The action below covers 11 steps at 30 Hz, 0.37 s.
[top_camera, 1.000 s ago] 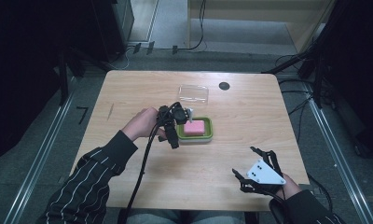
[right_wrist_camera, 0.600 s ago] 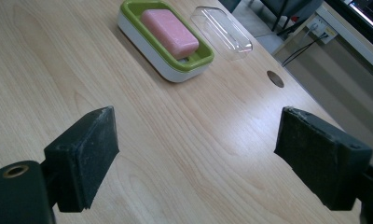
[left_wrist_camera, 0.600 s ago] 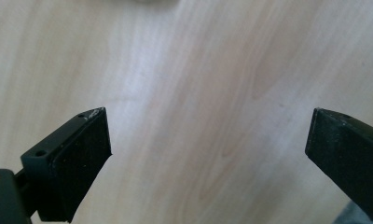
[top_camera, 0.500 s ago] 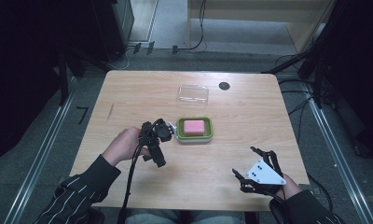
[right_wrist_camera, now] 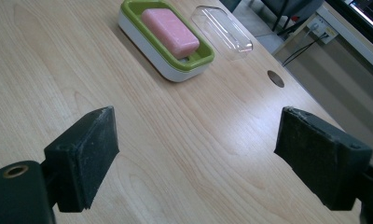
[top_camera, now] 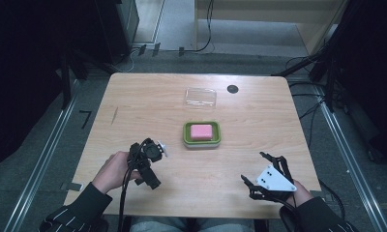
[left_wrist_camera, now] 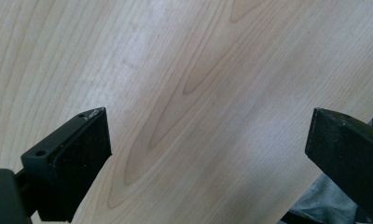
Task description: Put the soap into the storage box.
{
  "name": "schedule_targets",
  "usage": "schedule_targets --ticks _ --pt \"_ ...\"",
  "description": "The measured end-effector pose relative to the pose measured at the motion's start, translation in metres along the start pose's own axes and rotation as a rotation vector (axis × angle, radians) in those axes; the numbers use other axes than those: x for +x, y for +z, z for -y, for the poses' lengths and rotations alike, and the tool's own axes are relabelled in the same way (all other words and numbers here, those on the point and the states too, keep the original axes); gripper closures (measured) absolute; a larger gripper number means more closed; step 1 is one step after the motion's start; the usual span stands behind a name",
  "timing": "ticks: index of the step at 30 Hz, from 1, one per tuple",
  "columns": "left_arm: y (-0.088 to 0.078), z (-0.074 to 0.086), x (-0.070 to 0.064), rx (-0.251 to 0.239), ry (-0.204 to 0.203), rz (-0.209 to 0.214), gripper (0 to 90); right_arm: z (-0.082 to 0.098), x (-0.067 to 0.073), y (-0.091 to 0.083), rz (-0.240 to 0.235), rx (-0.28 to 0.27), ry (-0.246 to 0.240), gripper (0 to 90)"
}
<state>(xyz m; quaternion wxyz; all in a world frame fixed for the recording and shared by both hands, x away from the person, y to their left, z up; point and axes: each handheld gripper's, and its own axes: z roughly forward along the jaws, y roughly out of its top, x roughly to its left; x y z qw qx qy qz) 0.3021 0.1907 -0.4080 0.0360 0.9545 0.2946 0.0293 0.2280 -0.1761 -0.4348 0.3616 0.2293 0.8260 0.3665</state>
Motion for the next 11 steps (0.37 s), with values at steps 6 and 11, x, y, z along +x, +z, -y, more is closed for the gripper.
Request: schedule_targets --ticks 6,11 --pt "0.004 0.008 -0.001 -0.028 -0.02 0.0 0.6 0.0 0.0 0.0 0.001 0.002 0.0 13.4" --pt "0.006 0.016 -0.003 -0.055 -0.044 -0.003 0.5 0.0 0.0 0.0 0.007 0.0 -0.018 13.4"
